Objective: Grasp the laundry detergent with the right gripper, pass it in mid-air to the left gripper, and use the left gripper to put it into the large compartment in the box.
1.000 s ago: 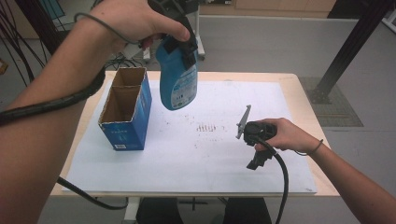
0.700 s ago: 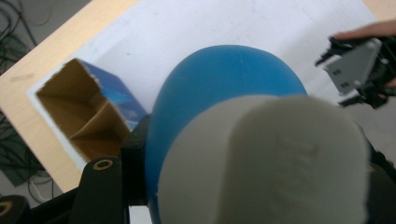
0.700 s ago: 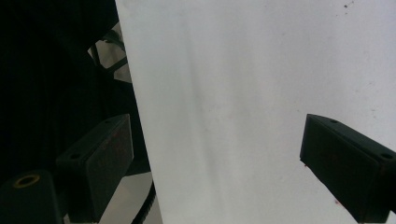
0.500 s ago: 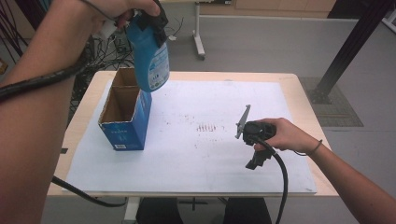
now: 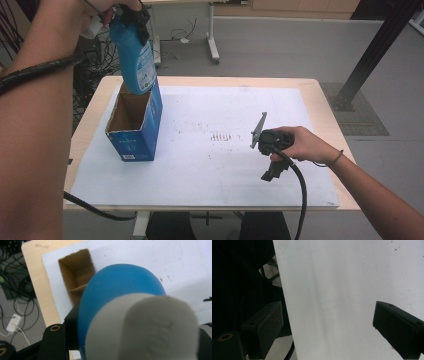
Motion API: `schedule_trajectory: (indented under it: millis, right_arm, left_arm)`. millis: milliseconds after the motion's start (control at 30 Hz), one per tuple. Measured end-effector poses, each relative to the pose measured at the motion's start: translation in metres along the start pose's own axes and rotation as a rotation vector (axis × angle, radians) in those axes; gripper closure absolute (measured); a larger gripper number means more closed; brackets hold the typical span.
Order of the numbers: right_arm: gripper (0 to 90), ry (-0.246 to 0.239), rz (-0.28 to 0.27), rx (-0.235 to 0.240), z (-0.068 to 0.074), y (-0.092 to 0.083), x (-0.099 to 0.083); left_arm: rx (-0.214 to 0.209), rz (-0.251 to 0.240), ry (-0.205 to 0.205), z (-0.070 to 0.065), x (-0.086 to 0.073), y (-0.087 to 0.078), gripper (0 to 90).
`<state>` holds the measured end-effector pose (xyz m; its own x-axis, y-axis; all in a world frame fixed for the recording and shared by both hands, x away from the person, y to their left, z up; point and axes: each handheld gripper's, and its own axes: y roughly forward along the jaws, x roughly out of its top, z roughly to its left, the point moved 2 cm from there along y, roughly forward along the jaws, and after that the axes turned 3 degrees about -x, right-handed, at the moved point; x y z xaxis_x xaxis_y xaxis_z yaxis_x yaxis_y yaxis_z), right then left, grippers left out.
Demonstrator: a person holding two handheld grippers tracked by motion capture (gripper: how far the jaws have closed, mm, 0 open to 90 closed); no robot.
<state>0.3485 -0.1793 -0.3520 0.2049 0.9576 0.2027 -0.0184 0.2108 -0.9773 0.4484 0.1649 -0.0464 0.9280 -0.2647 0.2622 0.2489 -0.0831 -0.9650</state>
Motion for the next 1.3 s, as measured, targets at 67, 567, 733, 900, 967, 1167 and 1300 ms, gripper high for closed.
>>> schedule_trajectory:
  millis: [67, 567, 733, 900, 967, 1167, 1300]
  right_arm:
    - [9.0, 0.001, -0.004, -0.004, -0.001, 0.000, 0.000]
    - [7.1, -0.004, -0.005, -0.017, -0.001, 0.002, 0.003]
    - [7.1, 0.001, -0.004, -0.011, -0.002, 0.004, 0.001]
    - [7.3, 0.004, -0.004, -0.014, -0.002, 0.005, 0.001]
    - [7.2, 0.002, -0.005, -0.015, -0.002, 0.005, 0.001]
    - [7.3, 0.000, -0.007, -0.011, -0.001, 0.007, 0.002]
    - [7.6, 0.005, 0.001, -0.011, -0.001, 0.009, 0.002]
  left_arm:
    - [0.007, -0.001, -0.032, 0.008, 0.000, 0.003, 38.3]
    - [0.034, 0.058, -0.159, 0.038, -0.006, 0.037, 38.3]
    - [0.030, 0.077, -0.174, 0.044, -0.009, 0.048, 38.2]
    - [0.025, 0.100, -0.177, 0.046, -0.011, 0.062, 38.2]
    - [0.021, 0.110, -0.176, 0.046, -0.012, 0.067, 38.2]
    - [0.016, 0.144, -0.177, 0.048, -0.014, 0.082, 38.3]
    - [0.017, 0.161, -0.179, 0.049, -0.016, 0.092, 38.2]
